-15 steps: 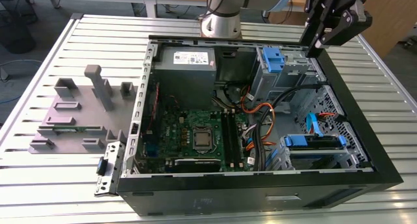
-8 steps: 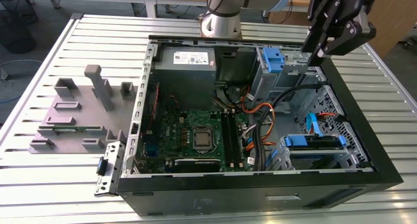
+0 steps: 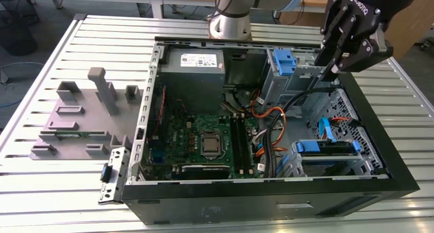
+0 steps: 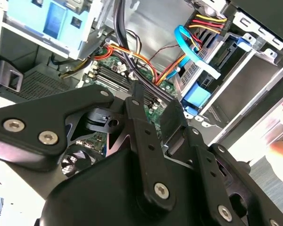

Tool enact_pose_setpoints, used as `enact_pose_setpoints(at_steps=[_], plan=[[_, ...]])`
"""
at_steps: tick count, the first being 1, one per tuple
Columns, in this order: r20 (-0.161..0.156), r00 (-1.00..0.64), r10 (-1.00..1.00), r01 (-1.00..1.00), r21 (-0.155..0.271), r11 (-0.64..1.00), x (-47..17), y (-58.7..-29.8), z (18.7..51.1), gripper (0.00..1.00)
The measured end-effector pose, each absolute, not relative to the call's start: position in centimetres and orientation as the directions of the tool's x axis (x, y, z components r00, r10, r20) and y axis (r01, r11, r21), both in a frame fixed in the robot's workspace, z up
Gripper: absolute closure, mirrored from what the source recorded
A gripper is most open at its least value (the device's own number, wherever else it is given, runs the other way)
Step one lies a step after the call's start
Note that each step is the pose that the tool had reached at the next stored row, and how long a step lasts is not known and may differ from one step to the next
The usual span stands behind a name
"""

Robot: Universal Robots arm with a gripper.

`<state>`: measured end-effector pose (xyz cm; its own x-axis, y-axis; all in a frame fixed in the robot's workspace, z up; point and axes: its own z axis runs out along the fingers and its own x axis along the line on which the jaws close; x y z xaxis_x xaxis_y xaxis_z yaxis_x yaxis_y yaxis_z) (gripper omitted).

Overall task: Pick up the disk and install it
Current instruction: 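Insert the second disk wire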

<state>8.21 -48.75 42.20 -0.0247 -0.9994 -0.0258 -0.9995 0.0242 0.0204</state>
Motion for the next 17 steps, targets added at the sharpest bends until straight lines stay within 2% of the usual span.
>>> enact_pose_setpoints(at_steps=[17], plan=[[-0.026, -0.025, -0.999, -0.999, 0.027, 0.024, 8.3, -49.4, 40.8, 0.59]])
